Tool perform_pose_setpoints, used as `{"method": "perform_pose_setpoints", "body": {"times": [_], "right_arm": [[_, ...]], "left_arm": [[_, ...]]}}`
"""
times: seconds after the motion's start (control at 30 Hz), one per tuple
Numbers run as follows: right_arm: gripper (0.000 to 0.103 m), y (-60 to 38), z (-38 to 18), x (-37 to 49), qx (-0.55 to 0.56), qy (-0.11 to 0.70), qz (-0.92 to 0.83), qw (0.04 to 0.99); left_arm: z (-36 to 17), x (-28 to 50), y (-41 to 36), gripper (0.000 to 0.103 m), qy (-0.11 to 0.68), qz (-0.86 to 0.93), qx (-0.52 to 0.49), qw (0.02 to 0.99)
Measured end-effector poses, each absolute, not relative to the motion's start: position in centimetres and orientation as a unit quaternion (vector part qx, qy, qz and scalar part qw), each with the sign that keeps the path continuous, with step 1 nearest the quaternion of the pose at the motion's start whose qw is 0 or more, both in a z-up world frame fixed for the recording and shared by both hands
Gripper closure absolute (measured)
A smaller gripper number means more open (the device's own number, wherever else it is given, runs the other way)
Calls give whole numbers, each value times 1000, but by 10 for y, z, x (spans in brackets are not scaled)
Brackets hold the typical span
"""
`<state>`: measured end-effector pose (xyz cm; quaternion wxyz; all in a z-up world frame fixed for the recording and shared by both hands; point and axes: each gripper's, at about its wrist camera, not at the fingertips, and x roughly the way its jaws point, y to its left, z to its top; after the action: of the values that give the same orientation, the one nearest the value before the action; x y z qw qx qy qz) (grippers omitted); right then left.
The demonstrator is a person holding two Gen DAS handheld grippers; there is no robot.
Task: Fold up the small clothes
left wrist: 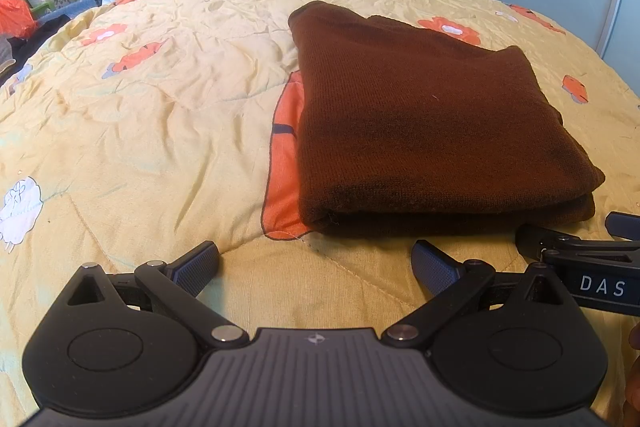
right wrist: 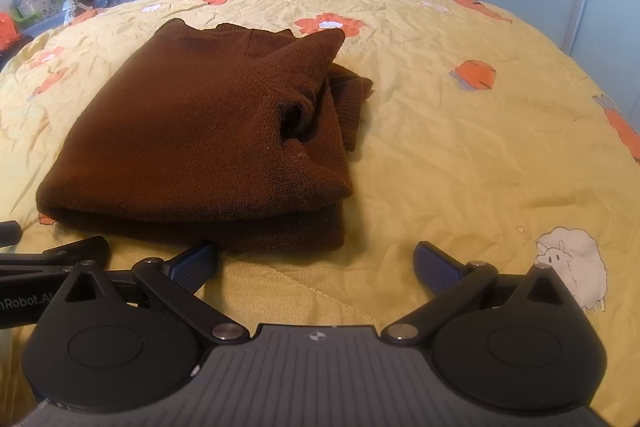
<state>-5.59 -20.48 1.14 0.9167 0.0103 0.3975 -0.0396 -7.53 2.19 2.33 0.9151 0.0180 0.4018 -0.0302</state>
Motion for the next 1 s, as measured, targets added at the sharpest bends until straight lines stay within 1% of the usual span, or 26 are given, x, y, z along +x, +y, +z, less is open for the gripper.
{"method": "perform_pose_setpoints", "body": {"times": [1.0], "right_arm": [[0,-205,11,-55,10,399,-39,916]], "left_arm": [[23,-73,22,0,408,-30,17,912]]}}
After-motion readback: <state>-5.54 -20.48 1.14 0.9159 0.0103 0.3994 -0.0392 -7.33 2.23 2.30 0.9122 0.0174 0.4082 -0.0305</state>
